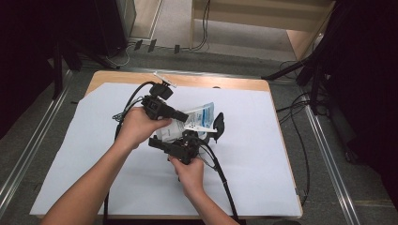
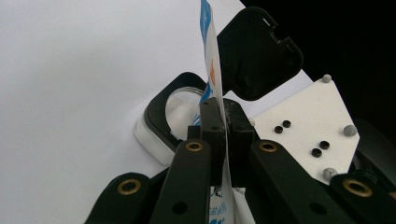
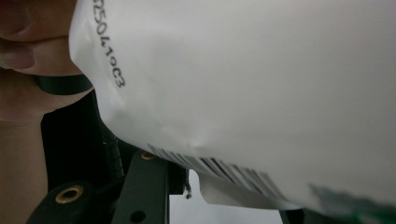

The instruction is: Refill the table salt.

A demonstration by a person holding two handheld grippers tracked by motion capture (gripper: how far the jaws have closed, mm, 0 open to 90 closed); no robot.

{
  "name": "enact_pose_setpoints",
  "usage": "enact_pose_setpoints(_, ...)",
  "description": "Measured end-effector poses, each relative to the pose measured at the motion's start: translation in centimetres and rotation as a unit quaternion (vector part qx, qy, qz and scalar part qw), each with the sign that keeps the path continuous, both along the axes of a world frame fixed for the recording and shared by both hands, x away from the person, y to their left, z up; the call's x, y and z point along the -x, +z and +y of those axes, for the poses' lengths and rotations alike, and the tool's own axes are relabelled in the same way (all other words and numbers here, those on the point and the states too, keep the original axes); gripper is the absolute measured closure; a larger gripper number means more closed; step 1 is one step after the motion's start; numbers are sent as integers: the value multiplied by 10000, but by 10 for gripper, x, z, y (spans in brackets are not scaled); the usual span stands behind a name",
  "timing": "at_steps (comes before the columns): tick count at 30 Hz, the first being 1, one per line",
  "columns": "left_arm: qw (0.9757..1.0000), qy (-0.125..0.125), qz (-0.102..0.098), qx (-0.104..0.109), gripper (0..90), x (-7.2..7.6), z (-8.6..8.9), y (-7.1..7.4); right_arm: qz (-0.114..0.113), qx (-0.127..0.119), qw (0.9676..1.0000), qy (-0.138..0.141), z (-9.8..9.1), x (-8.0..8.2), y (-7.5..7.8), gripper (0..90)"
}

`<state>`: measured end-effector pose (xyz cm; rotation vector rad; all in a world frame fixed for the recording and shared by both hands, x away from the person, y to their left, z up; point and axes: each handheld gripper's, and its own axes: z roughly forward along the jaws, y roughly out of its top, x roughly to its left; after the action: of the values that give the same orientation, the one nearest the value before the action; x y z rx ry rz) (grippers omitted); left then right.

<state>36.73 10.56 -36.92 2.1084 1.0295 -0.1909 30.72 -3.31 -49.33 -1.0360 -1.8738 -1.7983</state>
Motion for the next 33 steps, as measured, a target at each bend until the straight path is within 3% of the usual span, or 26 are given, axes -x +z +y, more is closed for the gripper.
enact_pose_setpoints(19, 9999, 40, -9, -133, 899, 1, 4, 0, -48, 202, 9997, -102, -5, 5, 2, 514)
enact_pose_setpoints(24, 9999, 27, -42, -139, 898, 1, 1, 1, -69, 170, 9998, -93, -5, 6, 3, 588)
enact_pose_setpoints(33, 9998, 0, -47, -173, 878, 1, -3, 3, 54, -74, 9999, -87, -5, 5, 3, 605)
